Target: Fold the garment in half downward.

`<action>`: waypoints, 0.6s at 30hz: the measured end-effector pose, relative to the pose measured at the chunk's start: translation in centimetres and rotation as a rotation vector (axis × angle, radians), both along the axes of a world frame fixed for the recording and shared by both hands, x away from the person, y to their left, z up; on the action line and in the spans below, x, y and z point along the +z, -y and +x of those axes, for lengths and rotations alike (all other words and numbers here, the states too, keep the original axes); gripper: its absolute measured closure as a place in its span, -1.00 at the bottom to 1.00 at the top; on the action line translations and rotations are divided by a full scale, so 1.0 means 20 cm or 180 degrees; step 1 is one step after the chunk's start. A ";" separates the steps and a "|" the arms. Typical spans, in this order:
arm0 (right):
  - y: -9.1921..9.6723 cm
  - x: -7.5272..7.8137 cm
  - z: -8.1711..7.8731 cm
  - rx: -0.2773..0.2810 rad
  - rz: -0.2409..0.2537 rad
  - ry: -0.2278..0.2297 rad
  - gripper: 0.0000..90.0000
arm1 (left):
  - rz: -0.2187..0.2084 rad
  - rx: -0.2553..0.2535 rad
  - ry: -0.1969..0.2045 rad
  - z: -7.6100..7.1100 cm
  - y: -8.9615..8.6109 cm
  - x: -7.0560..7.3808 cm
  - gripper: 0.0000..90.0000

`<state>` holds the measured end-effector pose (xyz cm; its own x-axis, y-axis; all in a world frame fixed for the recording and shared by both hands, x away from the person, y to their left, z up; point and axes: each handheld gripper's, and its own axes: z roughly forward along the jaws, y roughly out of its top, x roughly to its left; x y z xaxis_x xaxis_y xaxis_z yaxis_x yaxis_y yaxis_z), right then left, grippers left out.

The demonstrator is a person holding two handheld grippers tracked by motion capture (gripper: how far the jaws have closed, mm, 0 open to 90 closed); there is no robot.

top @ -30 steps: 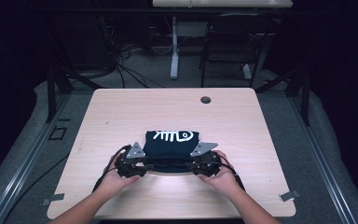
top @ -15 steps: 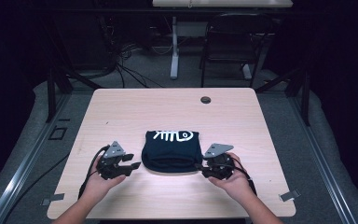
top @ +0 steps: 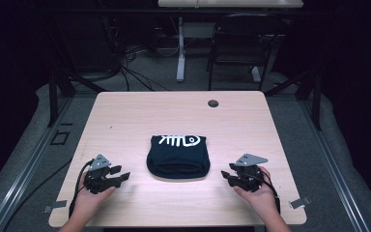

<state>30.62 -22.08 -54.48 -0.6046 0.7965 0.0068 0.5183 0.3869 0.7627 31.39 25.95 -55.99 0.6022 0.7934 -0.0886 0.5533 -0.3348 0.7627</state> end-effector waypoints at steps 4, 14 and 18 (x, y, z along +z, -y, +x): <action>0.02 -0.04 0.00 -0.0043 0.0070 -0.0003 0.20 | -0.0043 0.0071 0.0033 0.00 -0.02 -0.01 0.12; 0.04 -0.09 0.01 -0.0248 0.0174 0.0024 0.17 | -0.0059 0.0235 0.0021 0.03 -0.07 -0.05 0.12; 0.07 -0.11 0.01 -0.0340 0.0262 0.0011 0.15 | -0.0096 0.0276 0.0012 0.03 -0.09 -0.05 0.12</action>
<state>30.92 -23.39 -56.59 -0.5164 0.8532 0.0729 0.5506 0.2657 0.7913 31.92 27.66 -56.98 0.5318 0.8395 -0.1112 0.5764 -0.2626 0.7738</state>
